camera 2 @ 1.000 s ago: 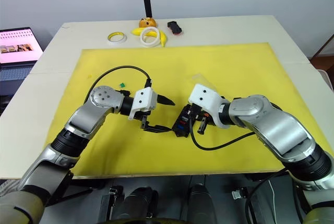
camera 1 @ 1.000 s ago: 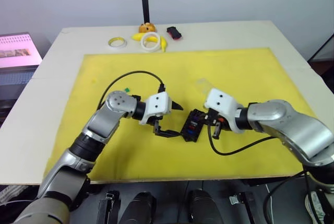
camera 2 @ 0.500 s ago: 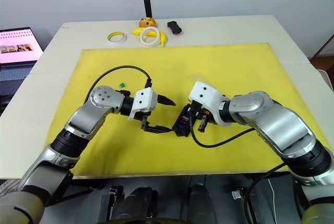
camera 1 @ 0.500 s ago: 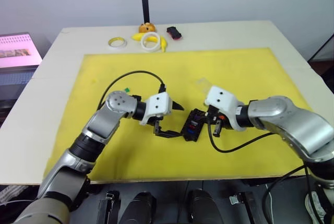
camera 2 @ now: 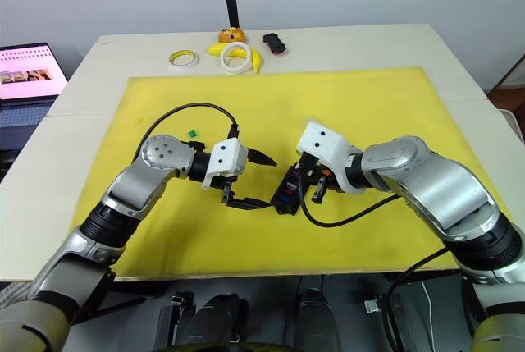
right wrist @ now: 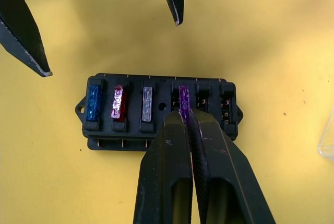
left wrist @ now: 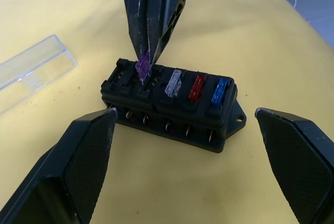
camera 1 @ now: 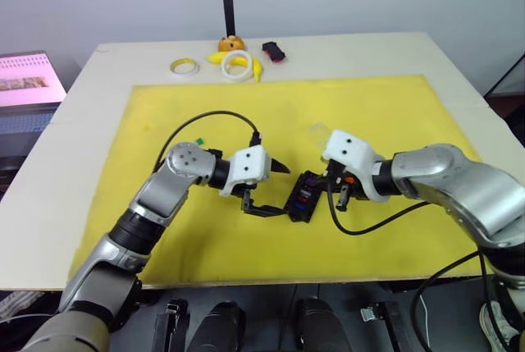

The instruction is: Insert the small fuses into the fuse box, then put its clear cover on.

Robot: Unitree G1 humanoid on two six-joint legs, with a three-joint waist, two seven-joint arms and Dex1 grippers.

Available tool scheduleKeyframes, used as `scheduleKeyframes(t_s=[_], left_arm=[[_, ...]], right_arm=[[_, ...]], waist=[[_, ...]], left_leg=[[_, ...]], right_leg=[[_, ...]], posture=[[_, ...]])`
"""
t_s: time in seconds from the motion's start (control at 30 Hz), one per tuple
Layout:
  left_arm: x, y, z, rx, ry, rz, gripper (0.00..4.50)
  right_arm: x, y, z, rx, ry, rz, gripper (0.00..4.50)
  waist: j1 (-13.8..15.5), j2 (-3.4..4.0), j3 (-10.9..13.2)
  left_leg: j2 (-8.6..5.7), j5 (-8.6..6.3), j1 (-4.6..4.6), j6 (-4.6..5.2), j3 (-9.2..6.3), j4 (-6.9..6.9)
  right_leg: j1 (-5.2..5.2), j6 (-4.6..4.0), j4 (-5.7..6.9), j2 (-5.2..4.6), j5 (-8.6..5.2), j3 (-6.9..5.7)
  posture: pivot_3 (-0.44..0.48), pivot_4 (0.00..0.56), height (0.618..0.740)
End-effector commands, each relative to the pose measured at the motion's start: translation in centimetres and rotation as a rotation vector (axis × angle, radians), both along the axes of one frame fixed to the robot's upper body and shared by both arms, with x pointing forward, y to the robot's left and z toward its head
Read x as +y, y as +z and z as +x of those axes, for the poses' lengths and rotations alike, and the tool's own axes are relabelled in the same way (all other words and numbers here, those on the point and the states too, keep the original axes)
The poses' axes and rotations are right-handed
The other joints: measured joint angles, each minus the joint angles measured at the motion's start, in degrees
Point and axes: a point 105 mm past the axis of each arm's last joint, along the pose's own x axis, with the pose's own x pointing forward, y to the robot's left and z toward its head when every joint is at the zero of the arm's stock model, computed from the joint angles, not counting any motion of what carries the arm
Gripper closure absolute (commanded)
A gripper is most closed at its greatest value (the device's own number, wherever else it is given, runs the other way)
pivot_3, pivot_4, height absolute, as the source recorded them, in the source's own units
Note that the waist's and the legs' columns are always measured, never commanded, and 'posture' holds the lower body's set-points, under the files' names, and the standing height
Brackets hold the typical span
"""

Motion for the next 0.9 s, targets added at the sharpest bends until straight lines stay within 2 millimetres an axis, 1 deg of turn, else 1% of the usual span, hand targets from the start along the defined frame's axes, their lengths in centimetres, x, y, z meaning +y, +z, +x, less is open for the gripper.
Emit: scheduleKeyframes(t_s=[0.03,0.23,0.43,0.9], left_arm=[[-0.21,1.00,-0.21,-0.046,-0.019,-0.021,0.03],[-0.55,0.85,-0.22,-0.051,-0.016,-0.024,0.03],[-0.64,0.80,-0.29,-0.051,-0.017,-0.026,0.03],[-0.65,0.71,-0.40,-0.049,-0.018,-0.025,0.03]], right_arm=[[-0.08,0.48,0.20,-0.030,0.005,-0.017,4.50],[0.09,0.42,0.11,-0.021,0.013,-0.012,4.50],[-0.35,0.15,0.22,-0.022,-0.002,-0.035,4.50],[-0.49,0.05,0.36,-0.011,-0.019,-0.035,4.50]], waist=[[0.0,0.00,0.0],[0.0,0.00,0.0],[0.0,0.00,0.0],[0.0,0.00,0.0]], left_leg=[[0.00,0.00,0.00,0.00,0.00,0.00],[0.00,0.00,0.00,0.00,0.00,0.00],[0.00,0.00,0.00,0.00,0.00,0.00],[0.00,0.00,0.00,0.00,0.00,0.00]], right_leg=[[0.00,0.00,0.00,0.00,0.00,0.00],[0.00,0.00,0.00,0.00,0.00,0.00],[0.00,0.00,0.00,0.00,0.00,0.00],[0.00,0.00,0.00,0.00,0.00,0.00]], posture=[[0.000,0.150,0.740],[0.000,0.150,0.740],[0.000,0.150,0.740],[0.000,0.150,0.740]])
